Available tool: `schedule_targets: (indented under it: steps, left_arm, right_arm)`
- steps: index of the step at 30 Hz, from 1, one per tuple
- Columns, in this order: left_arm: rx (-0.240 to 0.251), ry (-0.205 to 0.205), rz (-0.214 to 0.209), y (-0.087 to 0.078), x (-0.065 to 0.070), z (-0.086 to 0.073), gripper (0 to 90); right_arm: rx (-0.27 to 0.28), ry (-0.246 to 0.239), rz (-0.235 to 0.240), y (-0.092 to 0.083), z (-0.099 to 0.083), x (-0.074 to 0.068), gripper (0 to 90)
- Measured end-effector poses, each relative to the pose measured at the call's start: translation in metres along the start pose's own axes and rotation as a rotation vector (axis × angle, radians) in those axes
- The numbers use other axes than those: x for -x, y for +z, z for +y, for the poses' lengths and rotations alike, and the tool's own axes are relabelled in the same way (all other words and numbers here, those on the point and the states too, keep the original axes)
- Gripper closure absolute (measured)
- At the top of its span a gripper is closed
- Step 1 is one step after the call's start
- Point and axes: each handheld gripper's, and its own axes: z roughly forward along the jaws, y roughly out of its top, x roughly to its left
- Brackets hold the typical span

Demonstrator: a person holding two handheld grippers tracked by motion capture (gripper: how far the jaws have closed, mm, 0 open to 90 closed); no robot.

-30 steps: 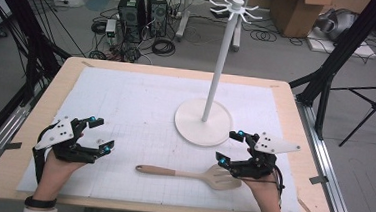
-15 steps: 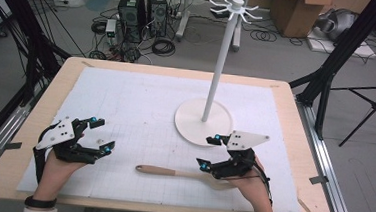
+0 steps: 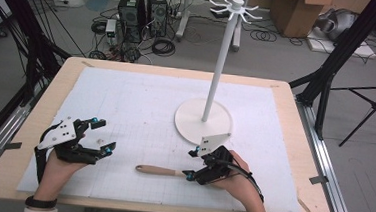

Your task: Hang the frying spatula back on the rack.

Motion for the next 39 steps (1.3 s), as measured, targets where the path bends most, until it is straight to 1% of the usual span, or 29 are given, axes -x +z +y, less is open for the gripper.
schedule_targets:
  steps: [4,6,8,10,14,15,17,21,23,26,27,30,31,32,33,34,35,36,37,38,39]
  left_arm:
    - [-0.002,-0.004,-0.005,0.001,0.001,0.000,17.8]
    - [-0.005,0.000,-0.008,0.002,0.000,-0.001,17.8]
    - [-0.006,-0.002,-0.009,0.003,0.001,-0.001,17.8]
    - [-0.007,-0.002,-0.010,0.003,0.000,-0.001,17.8]
    - [-0.006,-0.003,-0.010,0.003,0.001,-0.001,17.8]
    - [-0.005,-0.003,-0.011,0.003,0.001,-0.001,17.8]
    - [-0.006,-0.003,-0.010,0.003,0.001,-0.001,17.8]
    - [-0.011,-0.005,-0.013,0.004,0.001,-0.001,17.8]
    - [-0.009,-0.006,-0.015,0.004,0.001,-0.002,17.8]
    - [-0.009,-0.004,-0.017,0.004,0.001,-0.001,17.9]
    - [-0.011,-0.002,-0.017,0.004,0.001,-0.001,17.9]
    - [-0.013,-0.004,-0.015,0.005,0.001,-0.002,17.9]
    - [-0.014,-0.006,-0.018,0.005,0.002,-0.002,17.9]
    - [-0.014,-0.005,-0.019,0.006,0.002,-0.002,17.9]
    - [-0.017,-0.004,-0.018,0.006,0.002,-0.002,17.9]
    - [-0.017,-0.005,-0.019,0.006,0.002,-0.002,17.9]
    - [-0.018,-0.005,-0.022,0.006,0.003,-0.002,17.9]
    - [-0.017,-0.004,-0.022,0.007,0.003,-0.002,17.9]
    - [-0.018,-0.004,-0.022,0.007,0.003,-0.002,17.9]
    - [-0.019,-0.005,-0.022,0.007,0.003,-0.002,18.0]
    - [-0.020,-0.004,-0.023,0.007,0.003,-0.002,17.9]
  right_arm:
    - [-0.090,-0.003,0.012,0.011,-0.001,0.001,38.4]
    - [-0.118,-0.005,0.017,0.015,-0.001,0.001,40.9]
    - [-0.135,-0.019,0.034,0.018,-0.001,0.001,43.1]
    - [-0.168,-0.027,0.039,0.022,-0.001,0.000,46.7]
    - [-0.223,-0.060,0.059,0.029,0.000,-0.002,50.1]
    - [-0.228,-0.074,0.061,0.032,0.000,-0.002,50.9]
    - [-0.256,-0.069,0.063,0.034,0.002,-0.003,53.5]
    - [-0.304,-0.077,0.063,0.039,0.005,-0.003,58.3]
    - [-0.335,-0.088,0.058,0.042,0.008,-0.003,59.0]
    - [-0.372,-0.085,0.063,0.044,0.013,-0.004,60.4]
    - [-0.380,-0.086,0.065,0.045,0.014,-0.004,61.0]
    - [-0.399,-0.065,0.064,0.047,0.016,-0.003,62.5]
    - [-0.395,-0.091,0.065,0.048,0.017,-0.002,63.1]
    - [-0.409,-0.086,0.060,0.048,0.019,-0.003,64.2]
    - [-0.432,-0.060,0.054,0.048,0.020,-0.004,65.5]
    - [-0.446,-0.050,0.047,0.048,0.021,-0.006,67.2]
    - [-0.442,-0.058,0.055,0.049,0.021,-0.005,69.6]
    - [-0.441,-0.058,0.051,0.049,0.021,-0.005,70.8]
    - [-0.430,-0.067,0.054,0.050,0.021,-0.003,72.4]
    - [-0.450,-0.051,0.048,0.049,0.022,-0.004,73.8]
    - [-0.454,-0.062,0.045,0.051,0.023,-0.004,74.0]
